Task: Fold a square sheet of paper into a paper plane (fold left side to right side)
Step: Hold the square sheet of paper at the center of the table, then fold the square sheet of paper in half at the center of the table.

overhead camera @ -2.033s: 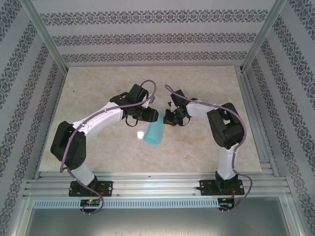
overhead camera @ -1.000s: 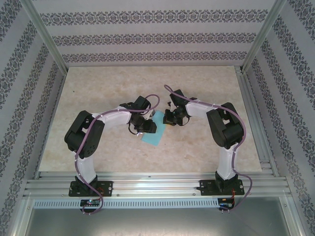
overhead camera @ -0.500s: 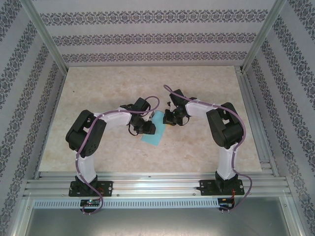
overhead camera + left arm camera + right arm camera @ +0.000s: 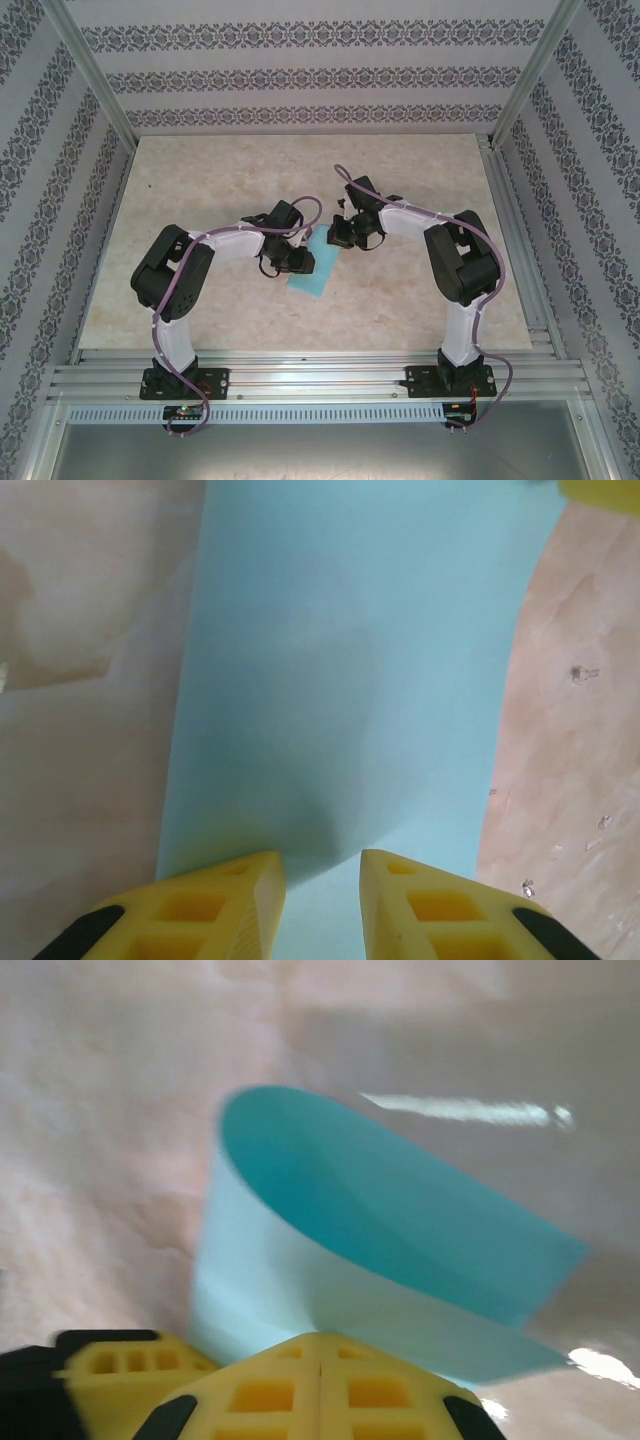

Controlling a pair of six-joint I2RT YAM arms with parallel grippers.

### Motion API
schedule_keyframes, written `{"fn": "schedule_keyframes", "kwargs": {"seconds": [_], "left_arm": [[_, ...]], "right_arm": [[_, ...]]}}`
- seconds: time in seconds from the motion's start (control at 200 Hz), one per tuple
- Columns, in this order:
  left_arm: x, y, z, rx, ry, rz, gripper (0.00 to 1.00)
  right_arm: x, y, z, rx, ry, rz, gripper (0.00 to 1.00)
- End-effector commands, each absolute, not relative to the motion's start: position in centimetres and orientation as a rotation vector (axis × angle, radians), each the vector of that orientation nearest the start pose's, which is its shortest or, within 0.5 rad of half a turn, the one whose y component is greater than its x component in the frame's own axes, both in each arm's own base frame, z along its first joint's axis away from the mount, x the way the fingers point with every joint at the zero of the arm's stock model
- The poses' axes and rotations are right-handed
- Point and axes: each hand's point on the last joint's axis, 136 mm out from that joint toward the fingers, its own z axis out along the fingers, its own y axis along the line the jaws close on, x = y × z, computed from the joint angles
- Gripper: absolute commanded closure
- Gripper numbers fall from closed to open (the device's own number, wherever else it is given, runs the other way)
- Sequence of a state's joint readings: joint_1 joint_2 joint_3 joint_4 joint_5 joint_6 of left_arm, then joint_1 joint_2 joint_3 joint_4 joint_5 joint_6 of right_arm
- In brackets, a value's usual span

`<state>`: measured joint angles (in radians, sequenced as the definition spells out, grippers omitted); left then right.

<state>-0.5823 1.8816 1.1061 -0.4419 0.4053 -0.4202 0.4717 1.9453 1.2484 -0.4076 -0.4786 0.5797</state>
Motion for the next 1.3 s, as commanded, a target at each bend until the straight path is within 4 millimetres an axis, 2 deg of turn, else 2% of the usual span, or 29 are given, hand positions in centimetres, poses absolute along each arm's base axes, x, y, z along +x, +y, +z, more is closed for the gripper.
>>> {"fn": "schedule_keyframes", "kwargs": {"seconds": [0.0, 0.235, 0.485, 0.959, 1.294], "left_arm": [[27.4, -25.1, -1.9, 0.337, 3.033, -0.640, 0.72], [27.2, -25.1, -2.0, 0.350, 3.035, -0.637, 0.73], [27.0, -25.0, -2.2, 0.354, 3.042, -0.633, 0.74], [26.4, -24.7, -2.5, 0.359, 3.058, -0.620, 0.74], [25.8, -24.2, -2.9, 0.349, 3.072, -0.615, 0.74]], "right_arm": [[37.3, 30.6, 7.7, -0.017, 2.695, 1.119, 1.00], [37.4, 32.9, 5.6, 0.037, 2.698, 1.160, 1.00], [38.0, 33.5, 3.9, 0.041, 2.715, 1.118, 1.00], [39.9, 30.8, 0.7, 0.008, 2.765, 0.865, 1.00], [42.3, 28.7, 0.2, -0.014, 2.737, 0.740, 1.00]]}}
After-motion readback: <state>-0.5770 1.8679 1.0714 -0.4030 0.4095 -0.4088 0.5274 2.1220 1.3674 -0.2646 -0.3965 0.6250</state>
